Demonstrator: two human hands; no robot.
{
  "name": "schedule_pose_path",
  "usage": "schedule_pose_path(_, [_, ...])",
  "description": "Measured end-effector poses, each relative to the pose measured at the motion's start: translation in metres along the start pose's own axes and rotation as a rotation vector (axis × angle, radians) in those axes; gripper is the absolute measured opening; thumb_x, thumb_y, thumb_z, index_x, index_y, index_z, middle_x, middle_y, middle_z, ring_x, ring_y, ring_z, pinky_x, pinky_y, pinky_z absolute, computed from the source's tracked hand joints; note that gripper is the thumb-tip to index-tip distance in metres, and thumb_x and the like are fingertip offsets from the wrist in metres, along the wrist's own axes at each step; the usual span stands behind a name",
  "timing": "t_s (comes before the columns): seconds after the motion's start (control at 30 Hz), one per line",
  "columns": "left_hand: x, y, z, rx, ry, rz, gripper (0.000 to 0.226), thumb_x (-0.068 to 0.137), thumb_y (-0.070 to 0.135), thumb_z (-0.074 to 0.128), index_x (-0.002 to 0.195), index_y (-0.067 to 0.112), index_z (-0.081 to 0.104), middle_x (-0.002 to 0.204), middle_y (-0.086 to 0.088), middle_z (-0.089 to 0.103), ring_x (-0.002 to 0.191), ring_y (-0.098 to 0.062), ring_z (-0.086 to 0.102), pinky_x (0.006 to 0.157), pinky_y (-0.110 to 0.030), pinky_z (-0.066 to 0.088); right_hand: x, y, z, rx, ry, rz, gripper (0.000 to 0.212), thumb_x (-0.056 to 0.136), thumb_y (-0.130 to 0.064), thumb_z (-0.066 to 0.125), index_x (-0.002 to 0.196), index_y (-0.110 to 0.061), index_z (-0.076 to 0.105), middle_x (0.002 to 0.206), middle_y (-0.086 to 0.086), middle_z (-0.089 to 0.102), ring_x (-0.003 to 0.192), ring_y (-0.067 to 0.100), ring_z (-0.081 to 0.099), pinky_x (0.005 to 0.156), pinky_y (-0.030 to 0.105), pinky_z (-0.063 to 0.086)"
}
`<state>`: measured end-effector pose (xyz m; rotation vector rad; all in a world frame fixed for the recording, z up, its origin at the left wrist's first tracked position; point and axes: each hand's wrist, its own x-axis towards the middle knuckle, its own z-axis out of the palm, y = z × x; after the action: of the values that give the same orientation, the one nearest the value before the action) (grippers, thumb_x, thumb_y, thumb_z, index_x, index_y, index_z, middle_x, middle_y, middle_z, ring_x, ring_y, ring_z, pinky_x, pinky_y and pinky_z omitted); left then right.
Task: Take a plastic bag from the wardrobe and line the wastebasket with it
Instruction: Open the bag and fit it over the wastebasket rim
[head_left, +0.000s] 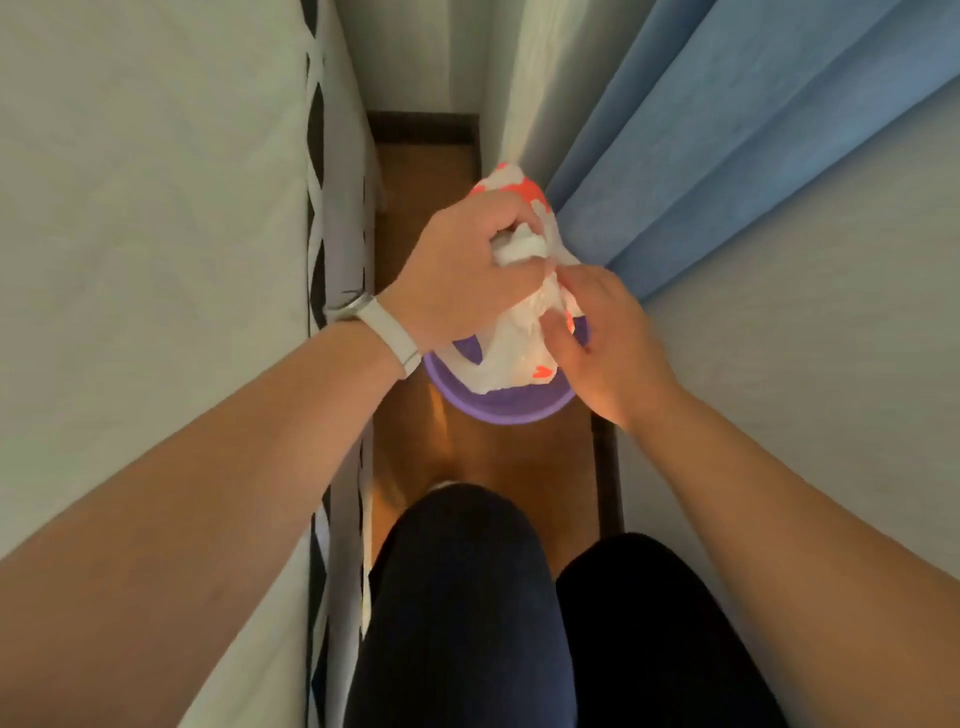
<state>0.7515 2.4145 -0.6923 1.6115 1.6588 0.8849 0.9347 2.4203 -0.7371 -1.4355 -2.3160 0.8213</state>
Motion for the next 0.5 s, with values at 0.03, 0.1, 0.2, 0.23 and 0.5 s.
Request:
schedule_pose_path(0.03, [0.006, -0.008, 0.008, 0.027, -0.002, 0.048, 0.012, 0.085, 0.027, 0.067, 0.093, 0.025, 0.059, 0.089, 0.009, 0.060, 0.084, -0.009, 0.058, 0.075, -0.012, 0.041, 0.004, 0.010, 0.008, 0.003, 0.013, -0.010, 0.038, 0.098, -0.032, 0.051, 0.134, -0.020, 0.049, 0.128, 0.000, 0.056, 0.116, 0.011, 0.049, 0.096, 0.024, 0.041])
schedule_pose_path(0.1, [0.017, -0.023, 0.025, 0.055, -0.019, 0.112, 0.011, 0.082, 0.022, 0.067, 0.089, 0.016, 0.063, 0.087, 0.002, 0.063, 0.081, -0.012, 0.057, 0.070, -0.016, 0.043, 0.010, 0.029, 0.023, 0.028, 0.043, -0.020, 0.033, 0.097, -0.027, 0.053, 0.128, -0.016, 0.054, 0.123, 0.002, 0.057, 0.111, 0.011, 0.049, 0.092, 0.024, 0.040])
schedule_pose_path(0.2, [0.025, -0.046, 0.048, 0.107, -0.040, 0.169, 0.013, 0.077, 0.020, 0.064, 0.087, 0.012, 0.066, 0.085, -0.002, 0.065, 0.079, -0.013, 0.056, 0.074, -0.026, 0.045, 0.013, 0.054, 0.051, 0.060, 0.086, -0.060, 0.024, 0.096, -0.026, 0.055, 0.116, -0.014, 0.057, 0.112, -0.001, 0.056, 0.104, 0.013, 0.051, 0.083, 0.021, 0.037])
schedule_pose_path(0.23, [0.026, -0.054, 0.055, 0.121, -0.046, 0.182, 0.015, 0.075, 0.021, 0.063, 0.087, 0.012, 0.066, 0.083, 0.000, 0.064, 0.079, -0.010, 0.054, 0.073, -0.023, 0.044, 0.014, 0.062, 0.061, 0.068, 0.100, -0.071, 0.023, 0.096, -0.026, 0.055, 0.115, -0.014, 0.058, 0.111, -0.001, 0.056, 0.105, 0.014, 0.052, 0.084, 0.021, 0.036])
schedule_pose_path(0.5, [0.018, -0.095, 0.099, 0.193, -0.171, 0.129, 0.026, 0.070, 0.034, 0.065, 0.089, 0.016, 0.068, 0.087, 0.000, 0.068, 0.082, -0.014, 0.063, 0.078, -0.034, 0.051, -0.009, 0.109, 0.110, 0.065, 0.172, -0.123, 0.034, 0.090, -0.029, 0.054, 0.114, -0.008, 0.066, 0.114, 0.007, 0.065, 0.113, 0.021, 0.054, 0.099, 0.025, 0.039])
